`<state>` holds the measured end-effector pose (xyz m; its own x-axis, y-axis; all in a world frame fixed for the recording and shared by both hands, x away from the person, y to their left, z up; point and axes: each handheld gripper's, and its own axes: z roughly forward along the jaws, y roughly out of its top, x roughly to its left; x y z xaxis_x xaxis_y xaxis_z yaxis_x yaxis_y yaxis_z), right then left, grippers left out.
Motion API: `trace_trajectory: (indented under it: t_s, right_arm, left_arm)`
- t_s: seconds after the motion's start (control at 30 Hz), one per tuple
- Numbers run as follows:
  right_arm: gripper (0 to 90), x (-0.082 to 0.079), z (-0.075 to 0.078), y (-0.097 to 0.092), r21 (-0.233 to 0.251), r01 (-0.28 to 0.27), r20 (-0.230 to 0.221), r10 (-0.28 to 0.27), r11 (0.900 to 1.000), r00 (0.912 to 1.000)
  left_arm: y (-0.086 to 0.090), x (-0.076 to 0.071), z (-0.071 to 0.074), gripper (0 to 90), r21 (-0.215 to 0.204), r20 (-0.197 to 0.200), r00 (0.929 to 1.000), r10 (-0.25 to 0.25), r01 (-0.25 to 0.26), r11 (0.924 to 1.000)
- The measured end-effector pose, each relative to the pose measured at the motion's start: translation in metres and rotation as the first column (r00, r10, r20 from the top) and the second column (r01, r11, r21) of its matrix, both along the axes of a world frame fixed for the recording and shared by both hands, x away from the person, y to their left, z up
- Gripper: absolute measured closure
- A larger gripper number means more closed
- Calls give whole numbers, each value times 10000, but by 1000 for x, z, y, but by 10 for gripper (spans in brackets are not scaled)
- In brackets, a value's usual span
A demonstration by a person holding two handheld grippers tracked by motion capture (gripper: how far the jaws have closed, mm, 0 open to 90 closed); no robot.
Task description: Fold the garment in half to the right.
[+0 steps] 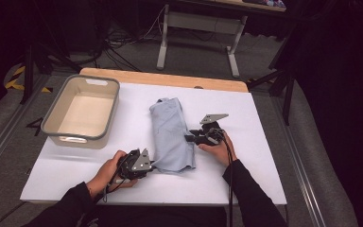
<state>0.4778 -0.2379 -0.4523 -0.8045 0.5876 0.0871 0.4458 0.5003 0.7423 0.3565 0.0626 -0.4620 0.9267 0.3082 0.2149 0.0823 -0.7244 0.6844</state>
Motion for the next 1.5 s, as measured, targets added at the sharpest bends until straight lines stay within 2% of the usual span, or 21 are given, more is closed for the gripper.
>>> trace_trajectory:
  t_s: [0.17, 0.27, 0.4, 0.5, 0.7, 0.77, 0.83, 0.87, 0.9, 1.0, 1.1, 1.13, 1.27, 1.3, 1.33, 1.37, 1.43, 1.47, 1.5]
  right_arm:
    - [784, -5, 4, 1, -183, 138, 328, -132, 9997, 9994]
    - [808, -12, 7, 1, -345, 192, 523, -174, 9992, 9985]
    - [817, -25, 12, -1, -545, 286, 674, -249, 9981, 9974]
    - [818, -36, 16, -3, -627, 403, 686, -360, 9972, 9970]
    - [806, -56, 18, 1, -906, 557, 1068, -459, 9943, 9932]
    - [778, -56, 16, 2, -901, 613, 1217, -501, 9940, 9913]
    - [764, -54, 15, 1, -881, 625, 1169, -520, 9942, 9918]
    - [741, -54, 15, 0, -828, 606, 1231, -501, 9947, 9911]
    - [716, -53, 16, -1, -847, 781, 1363, -661, 9933, 9885]
    - [715, -53, 21, -5, -538, 848, 1559, -755, 9949, 9849]
    - [735, -54, 28, -7, -309, 866, 1901, -792, 9958, 9786]
    - [752, -55, 31, -8, -242, 874, 2051, -806, 9959, 9754]
    - [856, -53, 39, -7, -34, 749, 2545, -716, 9972, 9644]
    - [871, -52, 40, -6, 13, 625, 2613, -607, 9980, 9633]
    - [894, -50, 43, -4, 30, 383, 2860, -376, 9993, 9575]
    - [900, -49, 44, -2, 32, 297, 2937, -293, 9996, 9554]
    - [900, -47, 45, 0, 90, 137, 2991, -158, 9999, 9541]
    - [900, -41, 48, 9, 99, -229, 3243, 185, 9997, 9458]
    - [900, -38, 49, 14, 88, -328, 3271, 281, 9994, 9446]
  left_arm:
    - [1, 0, 1, 815, -33, -41, 10000, -44, 43, 10000]
    - [3, 0, 2, 817, -227, -121, 9997, -215, 213, 9995]
    - [4, -3, 3, 819, -172, -175, 9992, -371, 368, 9992]
    - [6, -7, 3, 818, 38, -176, 9991, -398, 398, 9992]
    - [11, -12, 2, 813, 238, -52, 9996, -284, 285, 9993]
    - [13, -13, 2, 798, 147, -146, 9997, -191, 193, 9997]
    - [15, -14, 2, 755, 40, -190, 9998, -74, 75, 10000]
    - [18, -14, 3, 732, -73, -164, 9997, -178, 177, 9998]
    - [19, -16, 4, 702, 31, -135, 9999, -62, 63, 10000]
    - [26, -17, 11, 670, 158, 81, 9999, -146, 145, 9998]
    - [36, -16, 20, 652, -379, 84, 10000, 12, -9, 9993]
    - [39, -15, 23, 652, -595, 207, 9998, 20, -7, 9982]
    - [42, -9, 31, 696, -1374, 331, 9988, 352, -303, 9901]
    - [39, -4, 33, 721, -1697, 331, 9983, 470, -408, 9846]
    - [37, -1, 34, 744, -1822, 318, 9980, 549, -482, 9821]
    - [34, 3, 34, 756, -1958, 307, 9971, 698, -625, 9787]
    - [30, 7, 35, 781, -1985, 351, 9965, 760, -676, 9778]
    - [23, 13, 36, 781, -2026, 416, 9958, 821, -720, 9766]
    - [14, 23, 37, 786, -2035, 523, 9950, 855, -732, 9763]
